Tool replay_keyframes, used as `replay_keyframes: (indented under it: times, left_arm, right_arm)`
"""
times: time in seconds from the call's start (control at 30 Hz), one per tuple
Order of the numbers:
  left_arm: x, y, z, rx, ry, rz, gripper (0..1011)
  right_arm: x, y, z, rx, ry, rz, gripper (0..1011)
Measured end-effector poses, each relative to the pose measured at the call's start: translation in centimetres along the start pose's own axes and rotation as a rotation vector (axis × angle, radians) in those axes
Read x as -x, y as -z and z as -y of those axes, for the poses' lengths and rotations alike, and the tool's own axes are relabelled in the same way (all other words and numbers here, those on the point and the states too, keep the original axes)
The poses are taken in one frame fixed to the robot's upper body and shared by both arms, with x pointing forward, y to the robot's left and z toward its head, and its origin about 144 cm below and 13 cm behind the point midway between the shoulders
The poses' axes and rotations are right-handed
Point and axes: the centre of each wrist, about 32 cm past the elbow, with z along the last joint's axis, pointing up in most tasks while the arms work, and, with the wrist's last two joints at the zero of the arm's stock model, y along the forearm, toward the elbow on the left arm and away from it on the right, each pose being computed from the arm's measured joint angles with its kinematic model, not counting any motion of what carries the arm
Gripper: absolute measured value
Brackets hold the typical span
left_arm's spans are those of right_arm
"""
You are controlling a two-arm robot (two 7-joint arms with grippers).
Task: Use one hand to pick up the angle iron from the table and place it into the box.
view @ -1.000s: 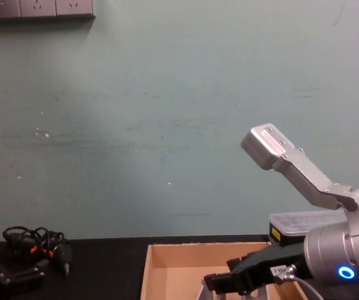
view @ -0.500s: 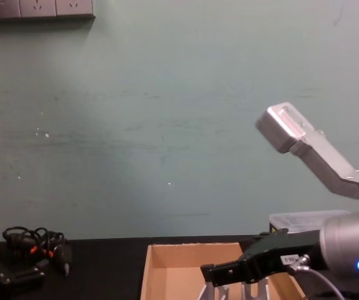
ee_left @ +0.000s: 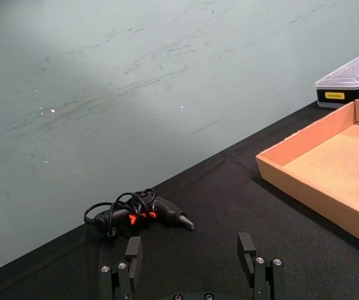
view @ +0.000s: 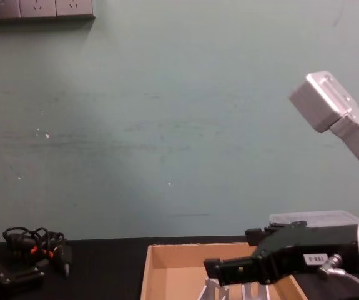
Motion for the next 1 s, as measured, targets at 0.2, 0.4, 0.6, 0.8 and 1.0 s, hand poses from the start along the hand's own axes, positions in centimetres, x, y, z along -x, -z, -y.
replay_keyframes:
  times: [0.2,0.4,0.6,0.8,1.0]
  left_arm:
    - [0.0,0.0,0.0,0.000,0.000,0.000,1000]
    - [0.0,0.0,0.0,0.000,0.000,0.000,1000]
    - [0.0,0.0,0.0,0.000,0.000,0.000,1000]
    - [0.0,0.0,0.0,0.000,0.000,0.000,1000]
    - [0.0,0.0,0.0,0.000,0.000,0.000,1000]
  right_arm:
    - [0.6,0.0,1.5,0.026,-0.062,-0.024,1003]
    - [1.1,0.1,2.2,0.059,-0.129,-0.039,1003]
    - [2.0,0.3,1.9,0.083,-0.180,-0.036,1003]
    - [2.7,0.6,0.8,0.117,-0.215,-0.037,1003]
    - [2.9,0.8,0.0,0.133,-0.221,-0.038,1003]
